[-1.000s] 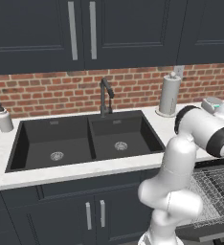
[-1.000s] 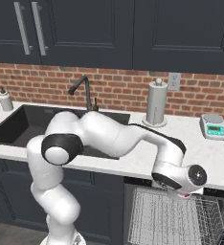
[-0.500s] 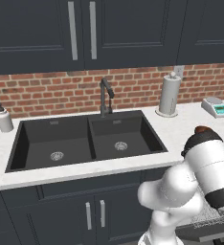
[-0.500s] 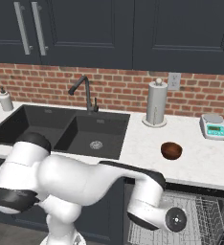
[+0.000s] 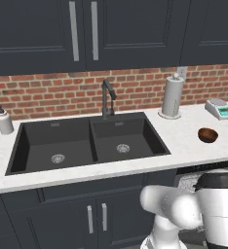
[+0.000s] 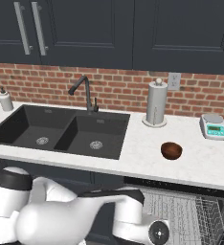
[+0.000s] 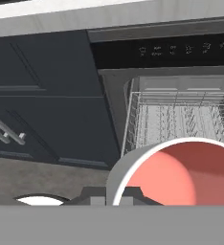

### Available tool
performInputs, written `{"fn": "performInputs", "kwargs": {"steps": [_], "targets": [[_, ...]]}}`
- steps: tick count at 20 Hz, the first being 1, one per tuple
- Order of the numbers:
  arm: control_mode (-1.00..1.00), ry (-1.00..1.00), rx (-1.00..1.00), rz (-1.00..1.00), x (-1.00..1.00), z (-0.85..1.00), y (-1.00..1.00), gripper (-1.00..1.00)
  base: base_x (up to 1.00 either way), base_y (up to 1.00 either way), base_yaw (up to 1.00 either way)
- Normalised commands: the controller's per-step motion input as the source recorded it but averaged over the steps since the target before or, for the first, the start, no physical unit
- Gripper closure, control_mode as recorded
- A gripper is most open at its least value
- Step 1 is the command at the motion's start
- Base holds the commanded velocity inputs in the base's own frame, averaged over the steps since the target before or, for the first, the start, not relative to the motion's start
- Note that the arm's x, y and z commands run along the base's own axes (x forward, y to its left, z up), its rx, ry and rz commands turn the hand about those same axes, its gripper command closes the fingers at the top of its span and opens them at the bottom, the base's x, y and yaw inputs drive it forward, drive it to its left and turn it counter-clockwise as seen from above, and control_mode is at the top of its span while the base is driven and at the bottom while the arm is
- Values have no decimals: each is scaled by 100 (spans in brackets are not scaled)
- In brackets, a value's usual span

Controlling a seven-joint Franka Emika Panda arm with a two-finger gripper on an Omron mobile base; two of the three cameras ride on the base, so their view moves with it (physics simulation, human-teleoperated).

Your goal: Pick up the cup and bowl from the counter, place them in the dishwasher, and close the dishwasher door.

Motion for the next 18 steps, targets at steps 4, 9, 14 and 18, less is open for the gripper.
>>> {"fn": "performInputs", "kwargs": {"steps": [4, 9, 14, 18], "targets": [[-100, 1, 0, 13, 21, -35, -9, 100, 0, 0, 0], [-100, -6, 4, 21, 2, -31, -27, 100, 0, 0, 0], [-100, -10, 3, 20, 5, -18, -29, 100, 0, 0, 0], [-100, -12, 8, 13, 9, -28, -35, 100, 0, 0, 0]]}}
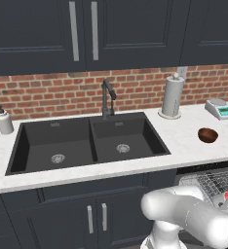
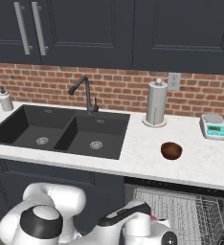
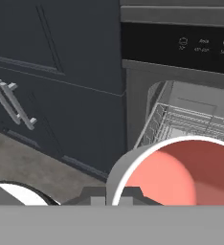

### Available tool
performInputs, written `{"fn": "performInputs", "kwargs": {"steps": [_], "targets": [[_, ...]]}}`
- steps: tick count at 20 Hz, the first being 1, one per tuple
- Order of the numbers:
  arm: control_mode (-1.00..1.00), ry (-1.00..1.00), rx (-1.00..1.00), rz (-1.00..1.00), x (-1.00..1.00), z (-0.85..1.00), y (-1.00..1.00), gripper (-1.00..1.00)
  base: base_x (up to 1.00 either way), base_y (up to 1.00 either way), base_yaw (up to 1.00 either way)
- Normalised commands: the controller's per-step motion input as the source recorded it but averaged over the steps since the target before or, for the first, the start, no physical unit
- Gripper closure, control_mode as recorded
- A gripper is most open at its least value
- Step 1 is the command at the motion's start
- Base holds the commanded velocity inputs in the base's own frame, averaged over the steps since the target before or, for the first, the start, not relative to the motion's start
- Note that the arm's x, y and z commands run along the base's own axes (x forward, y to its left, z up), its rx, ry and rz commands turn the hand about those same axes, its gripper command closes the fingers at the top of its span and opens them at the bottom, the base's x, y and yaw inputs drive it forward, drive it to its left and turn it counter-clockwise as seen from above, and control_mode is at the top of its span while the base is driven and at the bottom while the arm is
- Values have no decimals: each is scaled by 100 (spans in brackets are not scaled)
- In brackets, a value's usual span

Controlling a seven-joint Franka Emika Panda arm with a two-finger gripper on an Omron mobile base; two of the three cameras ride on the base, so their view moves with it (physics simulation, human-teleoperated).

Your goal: Pick up the cup and bowl from the counter, place them in the dishwasher, and close the dishwasher door.

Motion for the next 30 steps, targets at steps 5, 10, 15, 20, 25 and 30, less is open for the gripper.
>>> {"fn": "performInputs", "kwargs": {"steps": [5, 10, 15, 20, 25, 30], "targets": [[-100, -14, 0, 0, 36, -44, -21, 100, 0, 0, 0], [-100, -1, 0, 0, 31, -52, -23, 100, 0, 0, 0], [-100, 0, 0, 0, 36, -42, -3, 100, 0, 0, 0], [-100, 0, 0, -2, 29, -41, -1, 100, 0, 0, 0], [-100, 6, 0, 0, 17, -44, -21, 100, 0, 0, 0], [-100, 7, 0, 0, 20, -38, -7, 100, 0, 0, 0]]}}
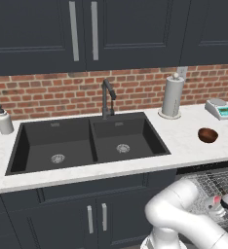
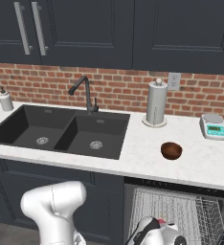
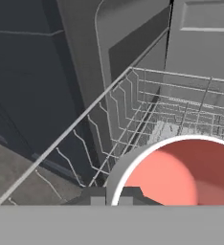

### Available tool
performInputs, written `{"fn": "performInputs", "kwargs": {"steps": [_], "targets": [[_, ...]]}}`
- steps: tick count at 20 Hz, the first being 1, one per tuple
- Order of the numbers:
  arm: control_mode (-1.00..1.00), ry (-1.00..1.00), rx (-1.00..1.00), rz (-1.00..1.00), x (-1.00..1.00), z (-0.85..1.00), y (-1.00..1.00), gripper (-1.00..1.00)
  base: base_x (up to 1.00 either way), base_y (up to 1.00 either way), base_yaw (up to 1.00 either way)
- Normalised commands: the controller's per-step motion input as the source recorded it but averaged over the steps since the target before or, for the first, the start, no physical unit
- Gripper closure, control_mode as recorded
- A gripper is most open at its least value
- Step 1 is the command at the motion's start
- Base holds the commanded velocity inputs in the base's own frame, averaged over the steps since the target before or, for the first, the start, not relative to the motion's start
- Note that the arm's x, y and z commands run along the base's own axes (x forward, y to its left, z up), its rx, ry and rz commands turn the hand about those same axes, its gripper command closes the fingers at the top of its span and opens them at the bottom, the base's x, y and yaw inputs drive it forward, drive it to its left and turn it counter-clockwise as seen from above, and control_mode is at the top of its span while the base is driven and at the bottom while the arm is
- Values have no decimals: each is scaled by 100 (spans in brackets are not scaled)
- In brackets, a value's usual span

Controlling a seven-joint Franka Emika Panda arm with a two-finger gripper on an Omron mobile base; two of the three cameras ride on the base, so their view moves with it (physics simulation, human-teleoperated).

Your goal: Pick up the cup and bowl from the counter, place them in the dishwasher, and close the dishwasher door.

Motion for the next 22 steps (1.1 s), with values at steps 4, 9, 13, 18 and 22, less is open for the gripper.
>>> {"fn": "performInputs", "kwargs": {"steps": [4, 9, 13, 18, 22], "targets": [[-100, 10, 0, 0, 23, -44, 0, 100, 0, 0, 0], [-100, 7, 0, 0, 19, -48, -3, 100, 0, 0, 0], [-100, 7, 0, 0, 6, -46, -19, 100, 0, 0, 0], [-100, 11, 0, 0, -10, -46, -46, 100, 0, 0, 0], [-100, 12, 0, 0, -36, -52, -60, 100, 0, 0, 0]]}}
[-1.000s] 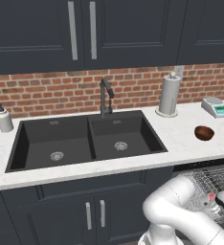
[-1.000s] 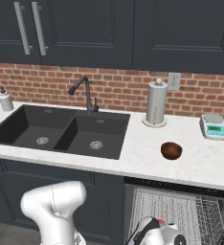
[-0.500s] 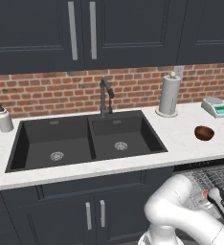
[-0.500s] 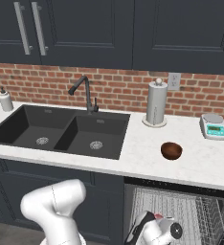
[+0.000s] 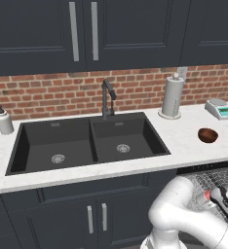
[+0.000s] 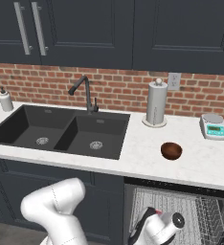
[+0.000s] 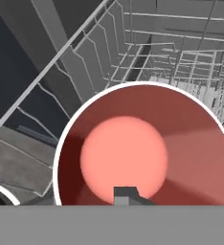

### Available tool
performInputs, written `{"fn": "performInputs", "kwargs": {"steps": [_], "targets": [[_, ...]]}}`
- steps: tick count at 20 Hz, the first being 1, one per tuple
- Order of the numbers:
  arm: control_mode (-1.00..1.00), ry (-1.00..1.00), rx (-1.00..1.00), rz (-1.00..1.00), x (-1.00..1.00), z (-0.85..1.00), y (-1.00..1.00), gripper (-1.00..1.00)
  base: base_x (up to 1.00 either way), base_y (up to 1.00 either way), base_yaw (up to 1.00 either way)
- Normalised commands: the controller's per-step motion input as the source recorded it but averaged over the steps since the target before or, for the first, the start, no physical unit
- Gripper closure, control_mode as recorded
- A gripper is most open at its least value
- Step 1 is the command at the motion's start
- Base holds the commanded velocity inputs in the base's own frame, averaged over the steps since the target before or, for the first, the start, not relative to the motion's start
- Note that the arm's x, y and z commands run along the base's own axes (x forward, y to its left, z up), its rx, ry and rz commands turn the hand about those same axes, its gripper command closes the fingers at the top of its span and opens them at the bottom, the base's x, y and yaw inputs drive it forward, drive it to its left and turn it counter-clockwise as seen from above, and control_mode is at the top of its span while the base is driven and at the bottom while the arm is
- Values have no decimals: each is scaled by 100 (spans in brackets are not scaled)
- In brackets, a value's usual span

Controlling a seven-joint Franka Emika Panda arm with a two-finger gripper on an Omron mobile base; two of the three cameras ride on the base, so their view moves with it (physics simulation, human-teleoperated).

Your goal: Pick up the cup and bowl from the counter, place them in the dishwasher, and close the dishwasher door.

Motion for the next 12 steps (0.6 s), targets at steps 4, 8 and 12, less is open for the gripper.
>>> {"fn": "performInputs", "kwargs": {"steps": [4, 8, 12], "targets": [[-100, 11, 0, 0, -48, -58, -48, -100, 0, 0, 0], [-100, 1, 0, 0, -34, -26, -32, -100, 0, 0, 0], [-100, -3, 2, 0, -30, -5, -44, -100, 0, 0, 0]]}}
